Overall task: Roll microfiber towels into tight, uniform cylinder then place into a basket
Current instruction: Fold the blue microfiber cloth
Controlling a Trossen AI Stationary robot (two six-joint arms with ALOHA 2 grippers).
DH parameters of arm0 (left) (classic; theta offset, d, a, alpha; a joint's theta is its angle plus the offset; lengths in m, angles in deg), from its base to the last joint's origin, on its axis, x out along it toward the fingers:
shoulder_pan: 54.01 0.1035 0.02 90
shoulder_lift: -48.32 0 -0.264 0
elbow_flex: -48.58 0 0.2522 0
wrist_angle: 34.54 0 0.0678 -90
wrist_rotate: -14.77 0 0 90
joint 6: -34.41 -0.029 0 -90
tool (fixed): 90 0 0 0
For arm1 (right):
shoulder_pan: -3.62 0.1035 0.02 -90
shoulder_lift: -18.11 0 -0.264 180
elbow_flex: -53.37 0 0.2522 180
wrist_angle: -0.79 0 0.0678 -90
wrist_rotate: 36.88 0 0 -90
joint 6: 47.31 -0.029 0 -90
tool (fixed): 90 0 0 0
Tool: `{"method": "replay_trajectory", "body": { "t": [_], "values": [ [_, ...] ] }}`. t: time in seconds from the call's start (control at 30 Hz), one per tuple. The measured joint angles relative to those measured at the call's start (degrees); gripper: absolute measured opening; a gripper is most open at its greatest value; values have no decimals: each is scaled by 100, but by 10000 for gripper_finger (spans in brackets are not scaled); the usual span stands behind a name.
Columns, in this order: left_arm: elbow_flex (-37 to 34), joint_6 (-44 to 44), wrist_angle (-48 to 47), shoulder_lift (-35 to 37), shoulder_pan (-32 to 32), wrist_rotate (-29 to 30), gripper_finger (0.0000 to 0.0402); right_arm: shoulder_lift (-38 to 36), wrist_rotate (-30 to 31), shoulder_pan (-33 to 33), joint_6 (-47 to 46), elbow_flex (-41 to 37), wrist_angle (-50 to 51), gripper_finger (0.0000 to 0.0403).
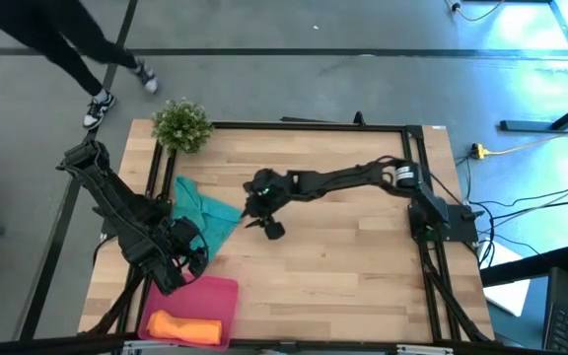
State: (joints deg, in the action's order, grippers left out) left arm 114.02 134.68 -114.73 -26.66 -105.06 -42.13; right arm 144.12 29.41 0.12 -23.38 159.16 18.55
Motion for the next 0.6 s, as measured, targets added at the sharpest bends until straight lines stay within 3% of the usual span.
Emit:
{"method": "replay_trajectory", "body": {
  "t": [0.27,0.6],
  "values": [
    [-2,-185,-3,-2,-13,-2,278,850,1114,188,603,704,-23,157],
    [-2,-189,-3,-2,-13,0,278,1168,1666,182,882,896,63,157]
  ]
}}
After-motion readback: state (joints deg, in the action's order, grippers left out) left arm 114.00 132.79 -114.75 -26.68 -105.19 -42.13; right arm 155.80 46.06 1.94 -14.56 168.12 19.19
